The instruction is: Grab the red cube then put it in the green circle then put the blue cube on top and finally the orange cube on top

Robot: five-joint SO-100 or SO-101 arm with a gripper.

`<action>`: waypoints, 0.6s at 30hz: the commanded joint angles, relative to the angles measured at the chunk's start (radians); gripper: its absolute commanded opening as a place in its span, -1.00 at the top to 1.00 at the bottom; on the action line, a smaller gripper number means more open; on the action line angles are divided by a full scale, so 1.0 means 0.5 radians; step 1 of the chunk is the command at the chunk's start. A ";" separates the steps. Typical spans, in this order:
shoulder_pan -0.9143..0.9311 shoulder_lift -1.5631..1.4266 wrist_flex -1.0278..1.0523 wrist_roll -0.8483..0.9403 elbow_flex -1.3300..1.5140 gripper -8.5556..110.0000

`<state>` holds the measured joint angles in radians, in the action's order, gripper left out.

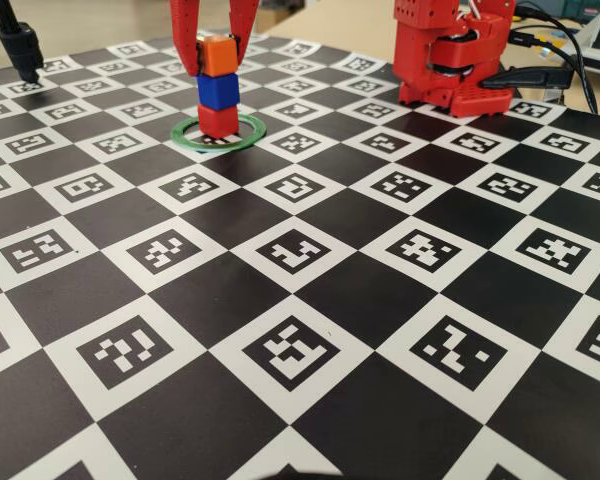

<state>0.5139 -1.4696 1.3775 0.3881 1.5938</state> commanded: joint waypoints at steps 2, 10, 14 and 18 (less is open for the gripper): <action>0.009 -0.206 0.037 -0.003 -0.034 0.32; 0.006 -0.218 0.172 0.040 -0.117 0.14; -0.003 -0.221 0.227 0.052 -0.135 0.10; -0.006 -0.224 0.242 0.055 -0.163 0.09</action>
<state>0.5139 -1.4696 1.4895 0.4111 1.5938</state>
